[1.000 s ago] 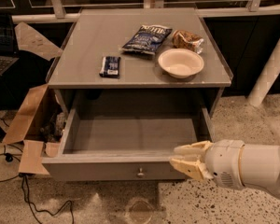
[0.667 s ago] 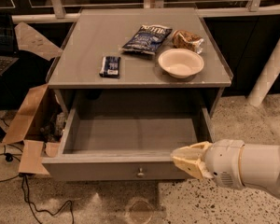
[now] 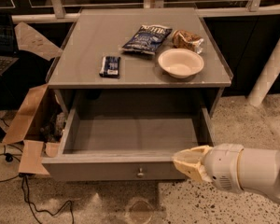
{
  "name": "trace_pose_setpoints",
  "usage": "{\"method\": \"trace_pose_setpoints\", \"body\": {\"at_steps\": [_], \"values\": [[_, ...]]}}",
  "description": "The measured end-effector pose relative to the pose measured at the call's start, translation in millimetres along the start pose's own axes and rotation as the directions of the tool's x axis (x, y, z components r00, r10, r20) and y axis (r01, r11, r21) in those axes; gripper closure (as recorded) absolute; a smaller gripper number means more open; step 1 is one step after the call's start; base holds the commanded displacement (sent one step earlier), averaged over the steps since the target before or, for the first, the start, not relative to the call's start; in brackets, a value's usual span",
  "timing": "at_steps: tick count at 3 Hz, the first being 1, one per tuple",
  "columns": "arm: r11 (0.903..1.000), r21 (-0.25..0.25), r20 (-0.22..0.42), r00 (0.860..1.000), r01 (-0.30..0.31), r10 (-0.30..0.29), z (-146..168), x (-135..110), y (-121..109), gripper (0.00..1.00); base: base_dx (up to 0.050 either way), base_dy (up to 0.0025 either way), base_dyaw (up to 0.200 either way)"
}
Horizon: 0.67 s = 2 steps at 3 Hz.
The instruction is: Close top drawer
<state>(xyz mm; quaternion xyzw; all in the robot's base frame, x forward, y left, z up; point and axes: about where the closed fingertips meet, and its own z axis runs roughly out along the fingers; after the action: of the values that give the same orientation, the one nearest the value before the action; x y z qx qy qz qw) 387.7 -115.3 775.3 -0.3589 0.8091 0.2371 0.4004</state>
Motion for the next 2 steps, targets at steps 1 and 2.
{"method": "trace_pose_setpoints", "body": {"at_steps": [1, 2], "values": [[0.9993, 0.026, -0.016, 0.999, -0.029, 0.029, 4.4, 19.6, -3.6, 1.00, 0.000, 0.00000, 0.000], [0.9966, 0.061, -0.023, 0.998, -0.055, 0.057, 12.8, 43.4, -8.3, 1.00, 0.000, 0.00000, 0.000]]}}
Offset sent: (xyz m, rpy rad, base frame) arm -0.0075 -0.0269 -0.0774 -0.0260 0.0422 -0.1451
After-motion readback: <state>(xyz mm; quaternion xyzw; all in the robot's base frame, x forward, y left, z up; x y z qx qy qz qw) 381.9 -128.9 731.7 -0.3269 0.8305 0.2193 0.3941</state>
